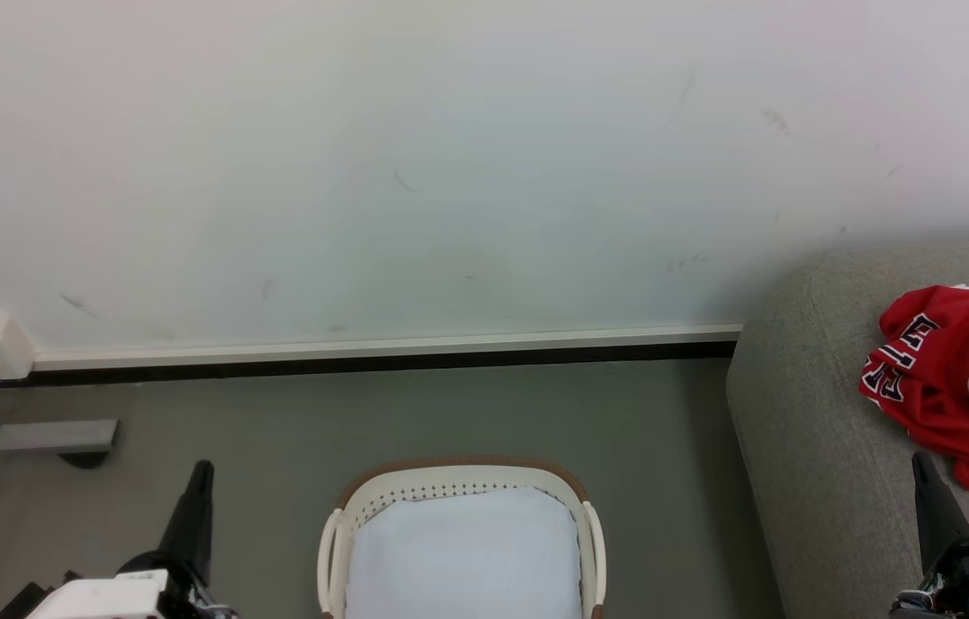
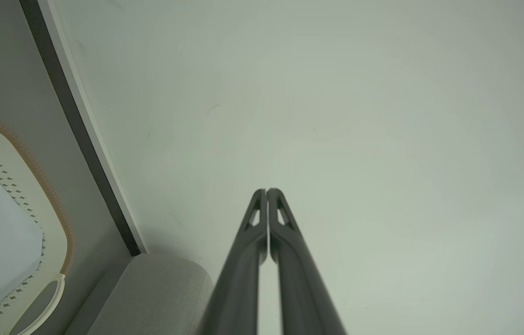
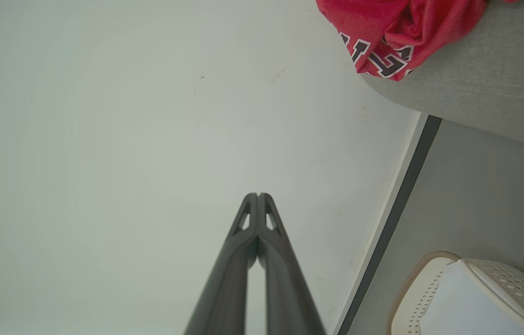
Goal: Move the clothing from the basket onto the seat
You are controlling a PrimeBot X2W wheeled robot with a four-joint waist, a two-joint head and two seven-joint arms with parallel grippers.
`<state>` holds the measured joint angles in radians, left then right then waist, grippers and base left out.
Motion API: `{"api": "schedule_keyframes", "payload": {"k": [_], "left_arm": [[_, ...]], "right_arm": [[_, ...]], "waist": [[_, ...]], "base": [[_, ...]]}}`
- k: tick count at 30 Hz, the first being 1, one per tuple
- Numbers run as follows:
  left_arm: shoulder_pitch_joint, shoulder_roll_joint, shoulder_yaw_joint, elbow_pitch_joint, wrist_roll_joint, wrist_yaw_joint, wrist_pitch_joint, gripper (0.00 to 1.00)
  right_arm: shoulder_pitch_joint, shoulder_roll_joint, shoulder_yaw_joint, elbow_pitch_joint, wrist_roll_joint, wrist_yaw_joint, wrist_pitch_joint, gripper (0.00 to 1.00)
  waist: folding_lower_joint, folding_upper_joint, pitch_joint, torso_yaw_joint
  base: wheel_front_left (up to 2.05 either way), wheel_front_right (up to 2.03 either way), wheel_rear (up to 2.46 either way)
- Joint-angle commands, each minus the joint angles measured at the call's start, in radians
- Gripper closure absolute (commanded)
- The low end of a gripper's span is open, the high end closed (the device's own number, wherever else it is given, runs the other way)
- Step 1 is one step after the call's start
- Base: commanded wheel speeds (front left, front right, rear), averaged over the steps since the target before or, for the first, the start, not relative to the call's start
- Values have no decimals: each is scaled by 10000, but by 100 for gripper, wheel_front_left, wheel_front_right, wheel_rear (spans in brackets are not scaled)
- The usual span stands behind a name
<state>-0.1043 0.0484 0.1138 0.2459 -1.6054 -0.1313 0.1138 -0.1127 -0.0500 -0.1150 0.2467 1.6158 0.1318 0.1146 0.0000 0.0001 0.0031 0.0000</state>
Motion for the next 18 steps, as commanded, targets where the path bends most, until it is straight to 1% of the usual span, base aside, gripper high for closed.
{"api": "schedule_keyframes", "payload": {"k": [1,18], "left_arm": [[-77,23,13,-36,-141,11,38,100],[-77,23,13,-35,-141,11,37,100]], "right_arm": [[90,2,-43,-44,-71,-21,36,100],[90,3,-42,-44,-72,-21,36,100]], "waist": [[0,-1,0,0],[0,-1,0,0]], "base": [[0,0,0],[0,0,0]]}}
